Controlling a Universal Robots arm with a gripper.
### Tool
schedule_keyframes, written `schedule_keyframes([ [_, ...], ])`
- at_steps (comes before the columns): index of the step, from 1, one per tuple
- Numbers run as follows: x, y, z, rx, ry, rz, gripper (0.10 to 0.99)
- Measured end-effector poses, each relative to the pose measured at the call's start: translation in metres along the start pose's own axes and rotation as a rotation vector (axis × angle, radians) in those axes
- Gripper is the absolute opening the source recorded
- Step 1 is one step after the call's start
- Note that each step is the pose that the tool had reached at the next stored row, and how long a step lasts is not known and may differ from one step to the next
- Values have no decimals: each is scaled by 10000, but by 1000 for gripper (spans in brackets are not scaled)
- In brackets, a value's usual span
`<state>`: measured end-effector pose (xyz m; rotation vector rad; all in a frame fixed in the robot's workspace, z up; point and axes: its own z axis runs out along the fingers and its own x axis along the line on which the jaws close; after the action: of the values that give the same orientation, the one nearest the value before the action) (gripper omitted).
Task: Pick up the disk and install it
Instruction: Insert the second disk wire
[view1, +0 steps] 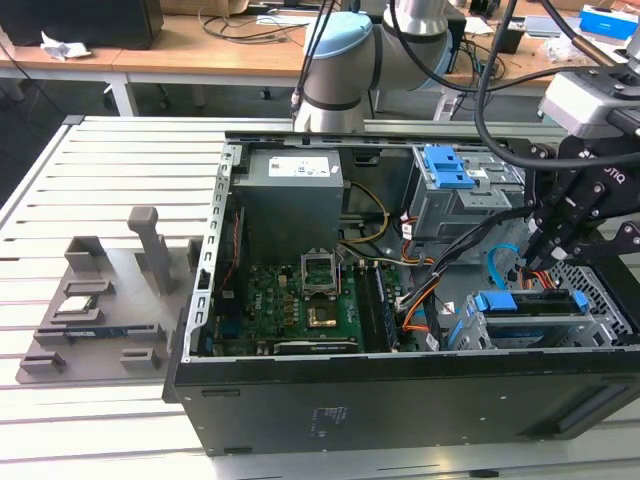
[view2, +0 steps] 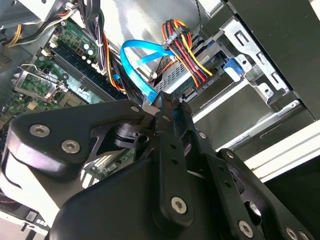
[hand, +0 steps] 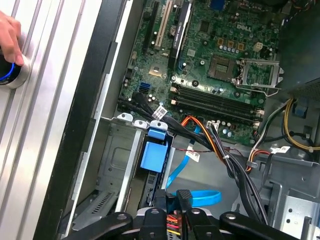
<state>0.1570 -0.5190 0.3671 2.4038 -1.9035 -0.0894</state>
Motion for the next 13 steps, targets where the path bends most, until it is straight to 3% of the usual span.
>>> schedule_keyframes([
  [1,0,0,0,0,1,-3,165],
  [4,0,0,0,0,2,-18,161],
  [9,9,-2,42,-5,-17,801,161],
  [13,65,2,124,-5,-38,1016,161],
])
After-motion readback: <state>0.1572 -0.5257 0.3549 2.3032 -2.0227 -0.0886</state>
